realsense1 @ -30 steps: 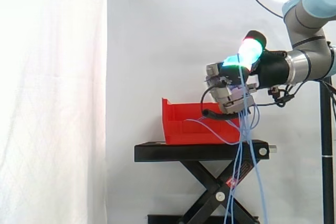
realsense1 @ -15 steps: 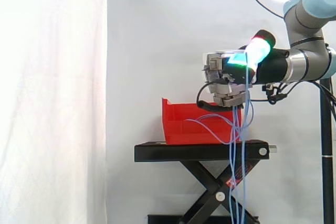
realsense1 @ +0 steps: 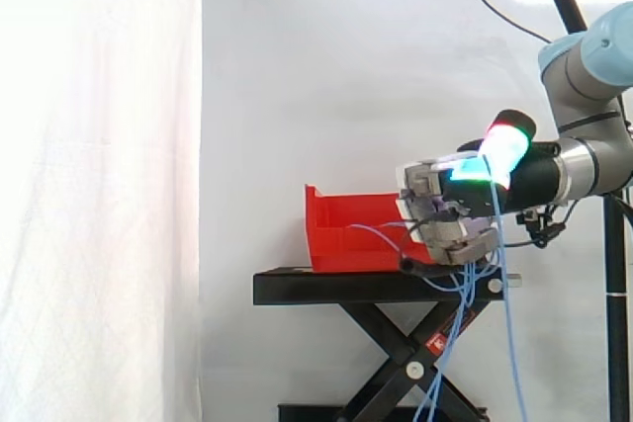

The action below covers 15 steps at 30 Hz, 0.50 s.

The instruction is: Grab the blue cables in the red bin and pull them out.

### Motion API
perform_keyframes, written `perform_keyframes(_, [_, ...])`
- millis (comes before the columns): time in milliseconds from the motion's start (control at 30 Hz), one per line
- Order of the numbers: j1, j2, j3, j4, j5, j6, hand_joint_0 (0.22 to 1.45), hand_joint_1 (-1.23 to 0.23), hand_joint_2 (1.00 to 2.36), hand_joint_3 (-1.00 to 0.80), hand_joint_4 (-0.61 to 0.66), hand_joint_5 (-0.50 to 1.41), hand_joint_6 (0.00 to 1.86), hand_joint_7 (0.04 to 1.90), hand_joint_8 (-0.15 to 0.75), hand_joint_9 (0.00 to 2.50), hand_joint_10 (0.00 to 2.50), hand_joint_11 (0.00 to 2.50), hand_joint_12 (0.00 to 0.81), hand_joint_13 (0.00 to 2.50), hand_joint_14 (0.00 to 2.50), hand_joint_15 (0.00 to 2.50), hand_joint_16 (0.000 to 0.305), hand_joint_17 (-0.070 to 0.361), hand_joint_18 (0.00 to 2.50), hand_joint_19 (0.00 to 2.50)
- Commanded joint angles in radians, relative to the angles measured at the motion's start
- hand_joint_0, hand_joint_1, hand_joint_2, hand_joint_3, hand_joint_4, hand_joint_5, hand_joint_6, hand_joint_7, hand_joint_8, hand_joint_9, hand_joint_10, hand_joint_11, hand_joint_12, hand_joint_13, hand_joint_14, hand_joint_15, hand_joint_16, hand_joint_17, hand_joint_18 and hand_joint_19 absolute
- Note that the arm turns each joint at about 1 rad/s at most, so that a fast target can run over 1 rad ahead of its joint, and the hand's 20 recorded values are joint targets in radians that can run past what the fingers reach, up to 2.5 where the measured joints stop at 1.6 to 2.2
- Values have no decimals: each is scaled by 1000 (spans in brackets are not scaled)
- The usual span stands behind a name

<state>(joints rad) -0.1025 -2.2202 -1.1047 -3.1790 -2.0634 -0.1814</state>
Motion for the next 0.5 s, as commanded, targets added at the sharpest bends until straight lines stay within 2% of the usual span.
perform_keyframes(0, [3,-1,-24,21,0,44,876,-917,1000,-1000,10,1147,226,963,238,1137,25,767,254,1137,2500,1099,30,69,1554,2057])
perform_keyframes(167, [9,-1,-24,44,3,49,877,-917,1000,-1000,10,1146,228,963,238,1135,25,771,255,1136,2500,1102,29,66,1546,2045])
perform_keyframes(467, [9,-1,-24,56,3,23,876,-917,1000,-1000,9,1148,224,966,237,1134,25,763,253,1134,2500,1088,30,67,1543,2036])
